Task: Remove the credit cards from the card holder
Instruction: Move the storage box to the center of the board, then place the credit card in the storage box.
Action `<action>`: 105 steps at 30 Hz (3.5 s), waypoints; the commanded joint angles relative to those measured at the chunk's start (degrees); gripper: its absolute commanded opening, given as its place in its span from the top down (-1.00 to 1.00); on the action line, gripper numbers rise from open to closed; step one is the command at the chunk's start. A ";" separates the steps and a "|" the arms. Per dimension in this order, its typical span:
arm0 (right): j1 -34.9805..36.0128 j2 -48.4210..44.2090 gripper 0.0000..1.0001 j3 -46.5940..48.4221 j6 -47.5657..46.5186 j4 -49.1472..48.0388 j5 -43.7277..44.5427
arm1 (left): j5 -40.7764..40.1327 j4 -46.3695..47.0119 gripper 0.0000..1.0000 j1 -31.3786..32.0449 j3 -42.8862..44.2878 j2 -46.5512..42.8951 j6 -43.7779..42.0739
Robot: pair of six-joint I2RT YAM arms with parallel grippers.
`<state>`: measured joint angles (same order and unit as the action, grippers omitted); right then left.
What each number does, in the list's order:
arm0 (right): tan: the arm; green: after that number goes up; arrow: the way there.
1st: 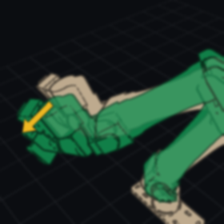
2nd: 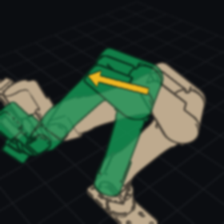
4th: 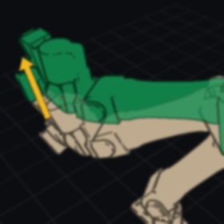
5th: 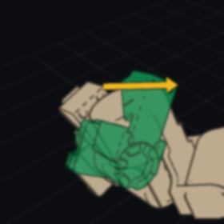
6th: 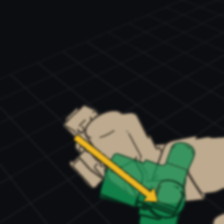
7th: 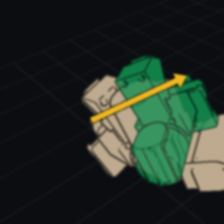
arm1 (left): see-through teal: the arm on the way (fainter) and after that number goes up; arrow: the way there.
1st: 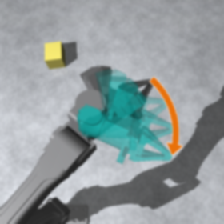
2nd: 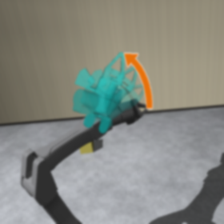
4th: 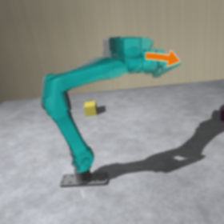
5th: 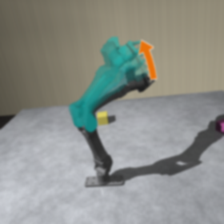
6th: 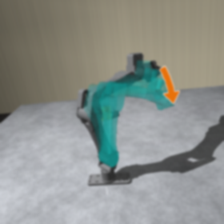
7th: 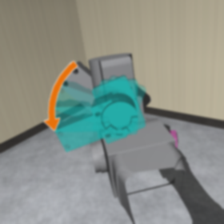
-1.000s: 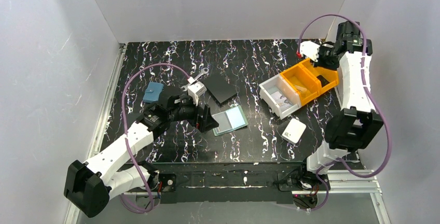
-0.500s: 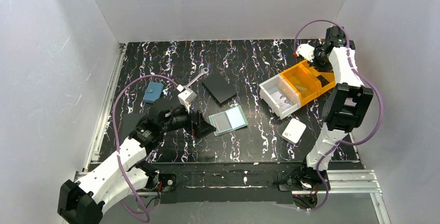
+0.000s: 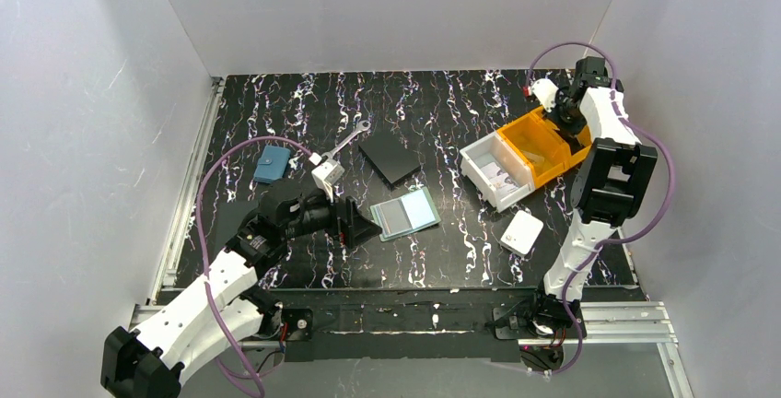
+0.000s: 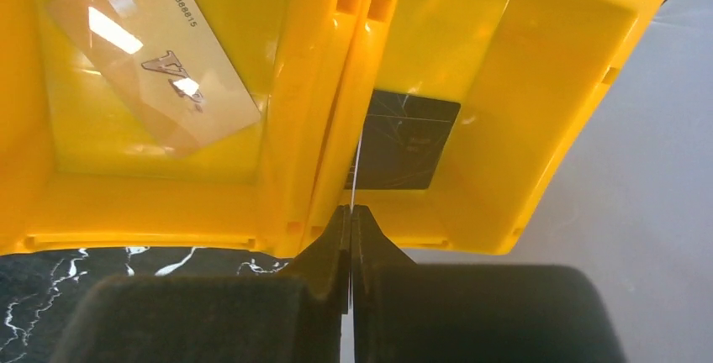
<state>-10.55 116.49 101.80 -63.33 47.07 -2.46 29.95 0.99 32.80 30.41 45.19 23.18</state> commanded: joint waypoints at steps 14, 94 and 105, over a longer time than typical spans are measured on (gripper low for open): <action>0.17 -3.35 0.97 -7.91 16.66 7.50 -21.52 | -0.60 -0.17 -0.97 -0.19 -1.72 -2.01 -0.14; -2.64 9.38 0.29 15.00 -45.24 19.79 -15.41 | -0.61 -1.35 -0.97 -0.18 -0.14 0.98 -0.50; -2.51 1.06 -0.01 14.46 -27.32 12.24 -19.79 | -1.09 2.33 -0.97 -0.19 -0.97 0.32 6.26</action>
<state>-13.06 124.55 115.50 -100.97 62.17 -18.41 28.97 0.43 32.80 28.77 46.17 24.99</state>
